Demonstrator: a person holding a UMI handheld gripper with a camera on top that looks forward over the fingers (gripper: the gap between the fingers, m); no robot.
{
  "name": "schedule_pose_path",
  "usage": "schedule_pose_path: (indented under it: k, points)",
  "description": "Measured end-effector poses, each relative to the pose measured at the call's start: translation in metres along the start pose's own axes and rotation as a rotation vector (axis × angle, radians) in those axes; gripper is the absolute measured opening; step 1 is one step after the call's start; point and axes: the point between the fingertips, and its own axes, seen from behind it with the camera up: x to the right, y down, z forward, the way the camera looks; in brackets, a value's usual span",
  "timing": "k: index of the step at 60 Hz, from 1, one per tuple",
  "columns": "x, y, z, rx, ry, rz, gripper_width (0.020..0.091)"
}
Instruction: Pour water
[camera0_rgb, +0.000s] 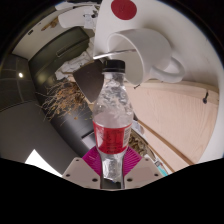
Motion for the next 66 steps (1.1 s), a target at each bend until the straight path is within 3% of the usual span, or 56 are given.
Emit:
schedule_pose_path:
  k: [19,30,43,52,66]
  points:
    - [-0.049,0.033,-0.009,-0.113,0.047,-0.532,0.0222]
    - [-0.129,0.012,-0.024,-0.03,0.032,-1.107,0.0223]
    - [-0.192,-0.072,-0.069,0.18,0.151,-1.675,0.0222]
    - [-0.175,-0.16,-0.094,0.311,0.355,-1.917,0.0223]
    - [-0.102,-0.253,-0.097,0.281,0.595,-2.035,0.0224]
